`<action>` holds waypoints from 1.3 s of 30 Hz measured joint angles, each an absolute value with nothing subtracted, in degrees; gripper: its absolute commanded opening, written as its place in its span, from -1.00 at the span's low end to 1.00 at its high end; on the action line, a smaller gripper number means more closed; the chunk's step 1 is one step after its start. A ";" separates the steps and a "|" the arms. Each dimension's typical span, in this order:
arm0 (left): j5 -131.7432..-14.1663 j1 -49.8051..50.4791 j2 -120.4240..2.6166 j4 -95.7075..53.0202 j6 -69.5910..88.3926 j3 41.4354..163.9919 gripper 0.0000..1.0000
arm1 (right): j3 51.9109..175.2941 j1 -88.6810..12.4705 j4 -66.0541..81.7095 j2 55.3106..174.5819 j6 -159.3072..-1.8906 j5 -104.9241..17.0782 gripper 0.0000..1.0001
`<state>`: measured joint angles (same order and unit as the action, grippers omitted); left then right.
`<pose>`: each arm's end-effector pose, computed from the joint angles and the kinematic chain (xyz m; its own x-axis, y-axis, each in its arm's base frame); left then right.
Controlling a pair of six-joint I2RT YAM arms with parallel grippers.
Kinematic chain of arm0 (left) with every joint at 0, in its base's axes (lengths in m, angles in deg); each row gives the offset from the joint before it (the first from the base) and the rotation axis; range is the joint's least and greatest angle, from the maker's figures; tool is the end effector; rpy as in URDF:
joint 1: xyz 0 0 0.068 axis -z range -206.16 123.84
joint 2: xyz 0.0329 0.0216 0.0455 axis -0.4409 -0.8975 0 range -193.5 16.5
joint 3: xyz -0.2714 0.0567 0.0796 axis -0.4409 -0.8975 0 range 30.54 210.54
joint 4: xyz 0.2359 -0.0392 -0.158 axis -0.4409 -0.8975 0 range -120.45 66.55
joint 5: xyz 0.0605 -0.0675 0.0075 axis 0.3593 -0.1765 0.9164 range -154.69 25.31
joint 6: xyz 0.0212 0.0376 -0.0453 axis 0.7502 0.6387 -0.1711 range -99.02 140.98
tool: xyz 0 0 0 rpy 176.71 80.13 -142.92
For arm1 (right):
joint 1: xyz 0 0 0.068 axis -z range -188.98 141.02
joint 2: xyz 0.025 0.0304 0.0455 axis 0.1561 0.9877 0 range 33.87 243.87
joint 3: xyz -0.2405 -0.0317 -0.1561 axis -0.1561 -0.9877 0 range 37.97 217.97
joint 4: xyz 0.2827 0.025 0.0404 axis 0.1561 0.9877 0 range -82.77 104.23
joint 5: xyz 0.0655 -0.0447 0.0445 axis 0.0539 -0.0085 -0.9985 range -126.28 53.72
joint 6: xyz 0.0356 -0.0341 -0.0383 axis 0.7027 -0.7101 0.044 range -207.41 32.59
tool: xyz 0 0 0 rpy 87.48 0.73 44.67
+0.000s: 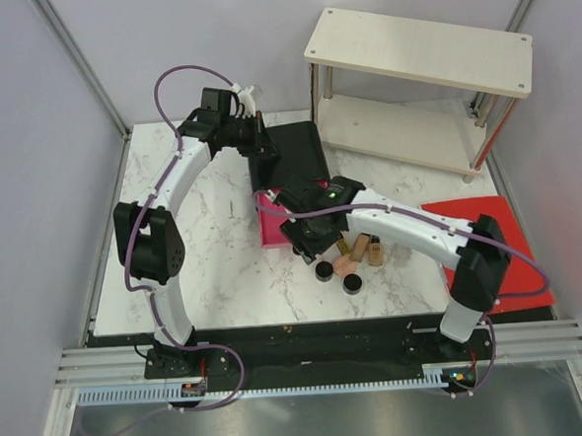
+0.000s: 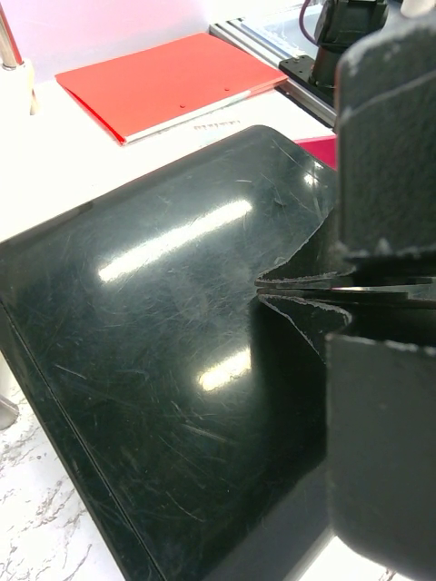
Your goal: Organize the makeup
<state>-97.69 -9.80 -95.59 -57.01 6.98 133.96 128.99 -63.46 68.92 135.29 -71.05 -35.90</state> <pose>0.4604 -0.1622 0.3147 -0.7766 0.0166 -0.6298 0.4485 0.7165 -0.5342 0.2274 0.3180 0.2824 -0.7595 -0.5789 -0.2968 -0.6240 0.7773 0.0806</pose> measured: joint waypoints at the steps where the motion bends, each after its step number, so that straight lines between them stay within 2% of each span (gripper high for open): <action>1: -97.66 -9.80 -95.63 -57.07 7.00 134.07 -0.96 | 127.83 -63.46 68.46 133.30 -70.94 -34.98 0.15; 8: -97.66 -9.80 -96.25 -57.60 7.09 134.97 -0.96 | 120.71 -63.00 66.30 115.86 -67.84 -24.23 0.08; 11: -97.66 -9.80 -96.27 -57.60 7.20 135.01 -0.97 | 119.33 -58.84 65.67 112.23 -64.56 -20.67 0.08; 17: -97.69 -9.80 -96.29 -57.62 7.40 135.03 -0.97 | 113.19 -43.33 64.46 116.28 -57.57 -19.94 0.18; 21: -97.69 -9.80 -96.29 -57.62 7.40 135.03 -0.97 | 110.46 -38.02 64.84 121.22 -55.45 -20.97 0.48; 23: -97.69 -9.80 -96.29 -57.62 7.42 135.03 -0.97 | 110.09 -36.83 64.73 122.53 -54.97 -21.23 0.53; 39: -97.75 -9.80 -96.33 -57.64 7.79 135.05 -0.97 | 100.88 -26.17 59.53 127.38 -54.60 -23.09 0.38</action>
